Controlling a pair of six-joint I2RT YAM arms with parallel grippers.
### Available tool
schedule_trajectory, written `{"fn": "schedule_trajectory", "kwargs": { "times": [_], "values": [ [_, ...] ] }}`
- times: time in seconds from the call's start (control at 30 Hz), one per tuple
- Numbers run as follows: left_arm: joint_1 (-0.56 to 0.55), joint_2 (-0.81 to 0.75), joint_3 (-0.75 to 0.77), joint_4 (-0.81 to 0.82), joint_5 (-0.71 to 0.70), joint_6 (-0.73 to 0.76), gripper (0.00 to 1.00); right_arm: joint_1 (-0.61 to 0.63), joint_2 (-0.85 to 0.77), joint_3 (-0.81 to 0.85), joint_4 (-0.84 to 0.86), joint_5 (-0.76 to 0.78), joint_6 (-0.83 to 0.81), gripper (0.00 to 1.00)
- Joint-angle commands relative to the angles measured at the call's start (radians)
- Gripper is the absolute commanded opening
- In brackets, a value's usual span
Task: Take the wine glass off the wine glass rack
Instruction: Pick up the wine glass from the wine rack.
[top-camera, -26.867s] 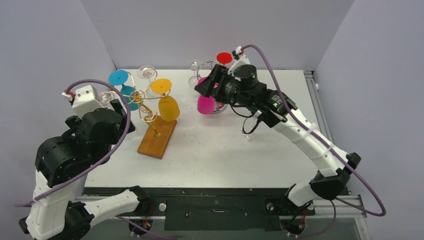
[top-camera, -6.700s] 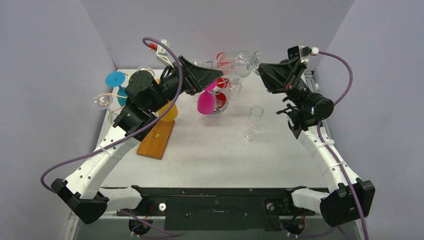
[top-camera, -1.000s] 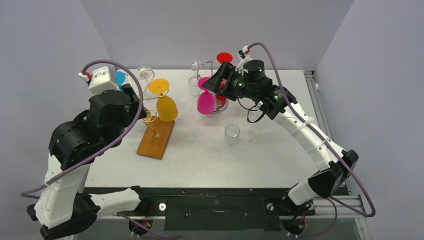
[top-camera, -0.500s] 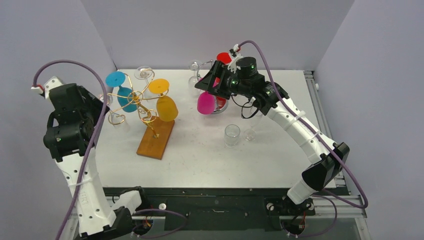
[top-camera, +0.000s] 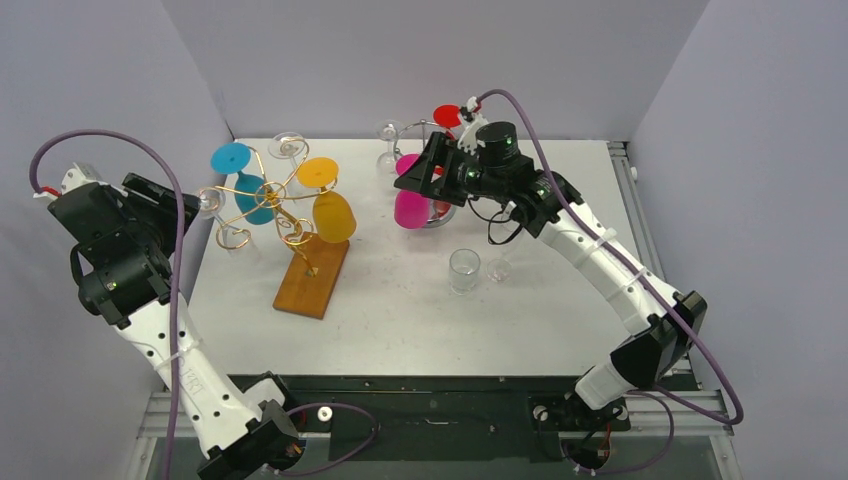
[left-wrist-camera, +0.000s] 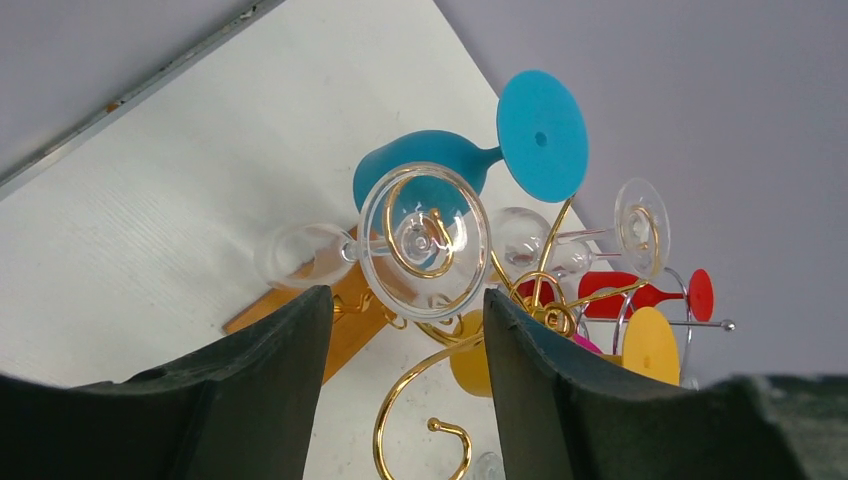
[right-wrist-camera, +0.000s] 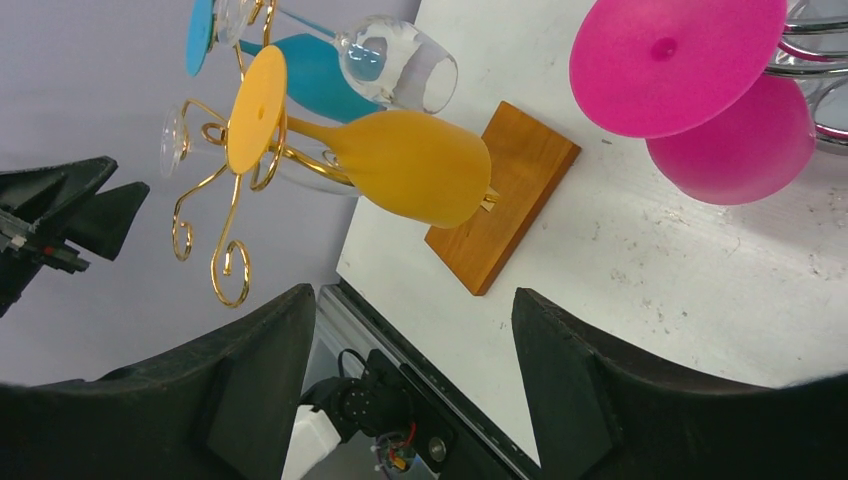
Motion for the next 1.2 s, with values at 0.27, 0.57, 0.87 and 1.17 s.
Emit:
{"fn": "schedule_trajectory", "kwargs": {
  "times": [0.27,0.57,0.87,1.17],
  "values": [
    [0.023,-0.012,-0.017,0.073,0.016,-0.027,0.5,-0.043,-0.177,-0.115,0.01,-0.001,-0.09,0.68],
    [0.021,-0.013,-0.079,0.107,0.024,-0.037,0.49,-0.095,-0.225,-0.198,0.023,-0.019,-0.109,0.68],
    [0.023,-0.007,-0.122,0.198,0.083,-0.077,0.46,-0.118,-0.231,-0.219,0.047,-0.053,-0.102,0.67],
    [0.023,0.011,-0.158,0.246,0.127,-0.111,0.39,-0.127,-0.223,-0.228,0.056,-0.069,-0.099,0.67]
  ]
}}
